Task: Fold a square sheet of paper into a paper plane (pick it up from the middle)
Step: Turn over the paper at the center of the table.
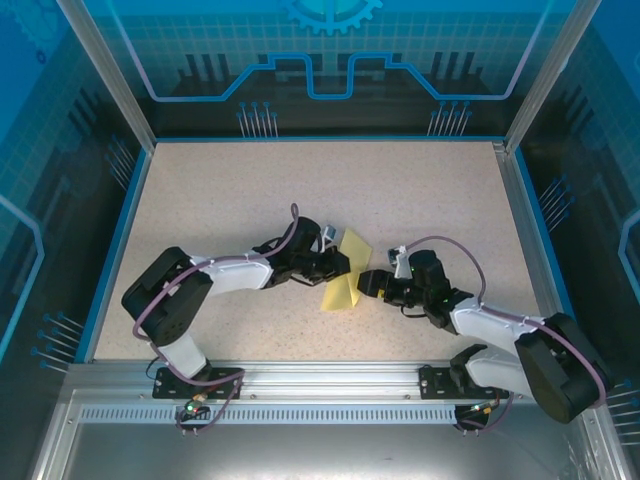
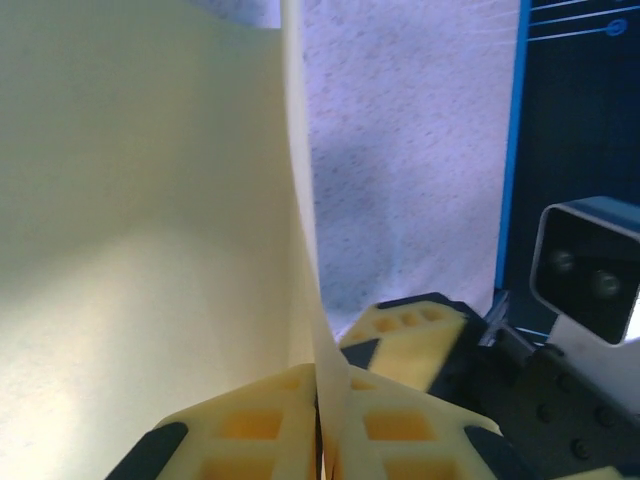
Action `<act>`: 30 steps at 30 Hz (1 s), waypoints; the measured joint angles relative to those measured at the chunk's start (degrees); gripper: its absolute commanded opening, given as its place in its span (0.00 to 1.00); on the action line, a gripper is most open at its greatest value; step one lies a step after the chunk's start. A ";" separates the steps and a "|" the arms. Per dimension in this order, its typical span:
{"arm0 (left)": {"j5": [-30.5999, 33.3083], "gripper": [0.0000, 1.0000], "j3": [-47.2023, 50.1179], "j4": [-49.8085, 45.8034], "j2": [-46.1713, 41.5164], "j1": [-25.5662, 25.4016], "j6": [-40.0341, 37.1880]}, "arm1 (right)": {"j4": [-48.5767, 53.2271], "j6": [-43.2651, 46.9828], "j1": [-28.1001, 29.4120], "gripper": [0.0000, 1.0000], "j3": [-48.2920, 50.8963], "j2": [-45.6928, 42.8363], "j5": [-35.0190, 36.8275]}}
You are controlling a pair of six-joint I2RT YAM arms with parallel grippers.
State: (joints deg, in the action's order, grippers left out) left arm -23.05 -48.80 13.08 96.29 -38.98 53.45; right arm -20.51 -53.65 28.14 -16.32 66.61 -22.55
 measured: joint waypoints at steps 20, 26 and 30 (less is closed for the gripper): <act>-1.14 0.13 -2.75 -0.52 -4.92 0.59 2.67 | -14.38 -18.88 -0.09 0.79 2.97 -3.23 -0.11; -1.44 0.13 -2.21 0.81 -5.01 0.63 3.69 | -16.65 -21.51 -0.09 0.67 2.93 -3.23 -0.26; -1.46 0.14 -0.66 1.79 -5.20 0.63 3.91 | -17.75 -22.73 -0.09 0.57 2.93 -3.26 -0.24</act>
State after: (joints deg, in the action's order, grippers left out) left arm -24.51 -49.45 14.87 91.09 -38.35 57.36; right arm -38.26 -76.38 28.05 -13.39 63.35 -22.79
